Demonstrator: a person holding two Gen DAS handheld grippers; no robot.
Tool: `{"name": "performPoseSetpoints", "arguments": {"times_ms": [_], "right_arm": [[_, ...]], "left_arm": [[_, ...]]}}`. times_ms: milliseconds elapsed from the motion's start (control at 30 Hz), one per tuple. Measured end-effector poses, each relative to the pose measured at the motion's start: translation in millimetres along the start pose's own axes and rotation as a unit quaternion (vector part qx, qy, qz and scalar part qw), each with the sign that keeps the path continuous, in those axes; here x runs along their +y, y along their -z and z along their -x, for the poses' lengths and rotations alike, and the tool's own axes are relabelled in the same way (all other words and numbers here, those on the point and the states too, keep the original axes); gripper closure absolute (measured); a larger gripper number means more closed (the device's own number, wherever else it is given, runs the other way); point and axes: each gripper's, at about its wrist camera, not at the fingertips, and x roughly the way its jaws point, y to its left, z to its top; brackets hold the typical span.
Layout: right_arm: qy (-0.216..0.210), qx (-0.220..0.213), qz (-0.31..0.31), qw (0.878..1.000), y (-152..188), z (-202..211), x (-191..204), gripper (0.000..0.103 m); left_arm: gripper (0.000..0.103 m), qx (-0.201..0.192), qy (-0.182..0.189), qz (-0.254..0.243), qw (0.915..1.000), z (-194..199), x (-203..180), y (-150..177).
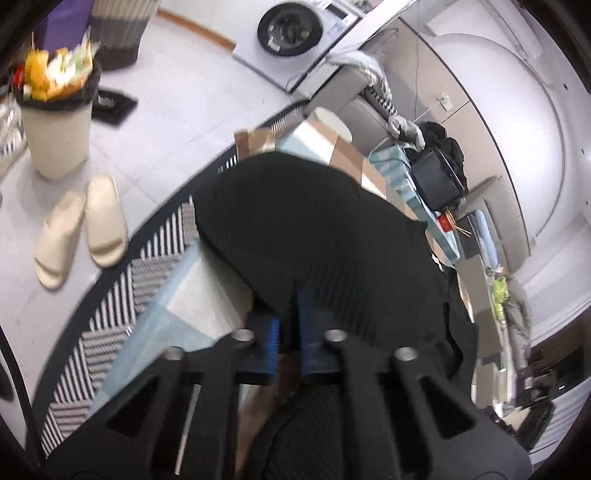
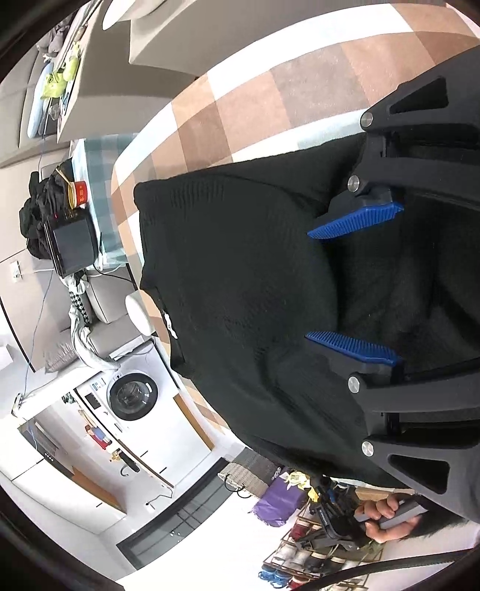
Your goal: Fold small clothes
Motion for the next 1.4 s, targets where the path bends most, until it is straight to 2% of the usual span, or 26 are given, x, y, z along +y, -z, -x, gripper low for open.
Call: {"name": "performPoseSetpoints", "arguments": {"times_ms": [100, 200, 300, 367, 433, 533, 567, 600, 667, 733, 800, 867, 967, 1100, 1167, 1233, 1267, 1333, 1400], "right_arm": [[0.004, 0.001, -0.004, 1.000, 0, 0, -2, 0.049], [0.001, -0.001, -0.007, 1.000, 1, 2, -4, 0.049], [-0.002, -0.004, -0.008, 1.000, 0, 6, -4, 0.049], [-0.002, -0.006, -0.008, 1.000, 0, 8, -5, 0.049], [-0.001, -0.010, -0.009, 1.000, -2, 13, -6, 0.049], [0.003, -0.017, -0.008, 1.000, -3, 19, -7, 0.049], [0.005, -0.018, -0.010, 1.000, -3, 21, -9, 0.049], [0.006, -0.018, -0.013, 1.000, -3, 22, -10, 0.049], [0.010, -0.019, -0.018, 1.000, -1, 25, -12, 0.049], [0.012, -0.020, -0.018, 1.000, -1, 27, -15, 0.049], [0.012, -0.021, -0.017, 1.000, -1, 27, -16, 0.049], [0.011, -0.019, -0.017, 1.000, -1, 25, -18, 0.048], [0.013, -0.010, -0.017, 1.000, -3, 17, -20, 0.047], [0.023, -0.004, -0.015, 1.000, -6, 13, -22, 0.047], [0.036, -0.001, -0.014, 0.999, -8, 12, -25, 0.047], [0.054, 0.007, -0.018, 0.998, -9, 10, -30, 0.047], [0.060, 0.012, -0.021, 0.998, -10, 9, -32, 0.047], [0.071, 0.020, -0.024, 0.997, -11, 6, -36, 0.047], [0.081, 0.026, -0.016, 0.996, -11, 2, -36, 0.047]], "left_arm": [[0.099, -0.038, -0.022, -0.048, 0.9979, 14, -20, -11], [0.099, -0.074, -0.038, -0.117, 0.9897, 29, -58, -20], [0.099, -0.097, -0.028, -0.197, 0.9752, 42, -113, -19], [0.099, -0.096, 0.000, -0.256, 0.9618, 40, -160, -11], [0.099, -0.066, 0.039, -0.311, 0.9473, 27, -203, 6], [0.095, 0.042, 0.097, -0.376, 0.9205, -14, -247, 48], [0.094, 0.067, 0.097, -0.386, 0.9149, -25, -251, 60], [0.092, 0.077, 0.091, -0.390, 0.9130, -30, -252, 67], [0.083, 0.087, 0.071, -0.382, 0.9175, -34, -239, 76], [0.060, 0.084, 0.074, -0.350, 0.9299, -27, -213, 72], [0.044, 0.066, 0.063, -0.313, 0.9453, -16, -183, 61], [0.043, 0.049, 0.034, -0.287, 0.9560, -9, -155, 47], [0.043, 0.039, -0.024, -0.271, 0.9615, -8, -122, 34], [0.043, 0.050, -0.049, -0.261, 0.9627, -14, -88, 36], [0.050, 0.060, -0.050, -0.261, 0.9622, -22, -79, 39], [0.073, 0.067, -0.055, -0.265, 0.9603, -30, -78, 42], [0.076, 0.069, -0.056, -0.268, 0.9594, -31, -76, 42], [0.090, 0.060, -0.059, -0.275, 0.9577, -32, -72, 44], [0.092, 0.053, -0.063, -0.269, 0.9595, -33, -71, 43]]}}
